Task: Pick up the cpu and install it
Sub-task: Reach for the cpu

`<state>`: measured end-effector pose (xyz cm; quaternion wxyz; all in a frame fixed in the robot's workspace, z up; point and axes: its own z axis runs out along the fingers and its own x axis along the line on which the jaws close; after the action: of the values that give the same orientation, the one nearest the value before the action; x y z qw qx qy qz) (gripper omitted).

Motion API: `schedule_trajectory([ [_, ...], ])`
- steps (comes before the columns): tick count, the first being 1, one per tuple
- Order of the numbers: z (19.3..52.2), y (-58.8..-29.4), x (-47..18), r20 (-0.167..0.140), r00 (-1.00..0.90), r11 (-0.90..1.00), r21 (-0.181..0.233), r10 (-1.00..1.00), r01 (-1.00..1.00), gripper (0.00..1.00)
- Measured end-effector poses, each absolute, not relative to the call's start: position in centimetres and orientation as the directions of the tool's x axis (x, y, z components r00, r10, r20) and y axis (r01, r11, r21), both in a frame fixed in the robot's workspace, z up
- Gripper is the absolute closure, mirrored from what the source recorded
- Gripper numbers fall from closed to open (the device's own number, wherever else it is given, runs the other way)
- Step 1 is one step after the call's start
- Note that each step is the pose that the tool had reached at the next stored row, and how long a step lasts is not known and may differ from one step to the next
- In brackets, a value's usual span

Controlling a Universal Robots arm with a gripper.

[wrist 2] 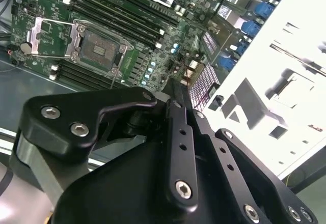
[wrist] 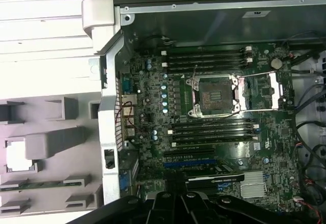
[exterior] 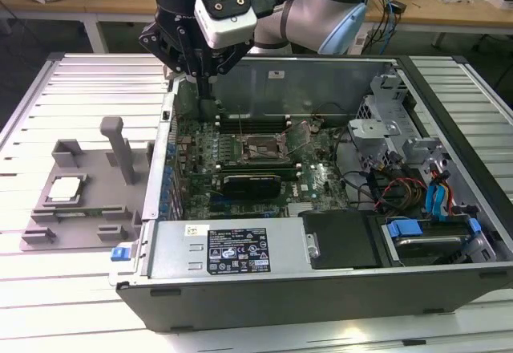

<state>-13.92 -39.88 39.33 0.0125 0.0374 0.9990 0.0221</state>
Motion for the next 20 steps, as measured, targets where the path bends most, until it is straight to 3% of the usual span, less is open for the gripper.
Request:
schedule_trajectory([
  [20,39.3,-39.9,-16.3,-0.023,-0.997,0.996,0.046,0.075,0.074,0.89],
])
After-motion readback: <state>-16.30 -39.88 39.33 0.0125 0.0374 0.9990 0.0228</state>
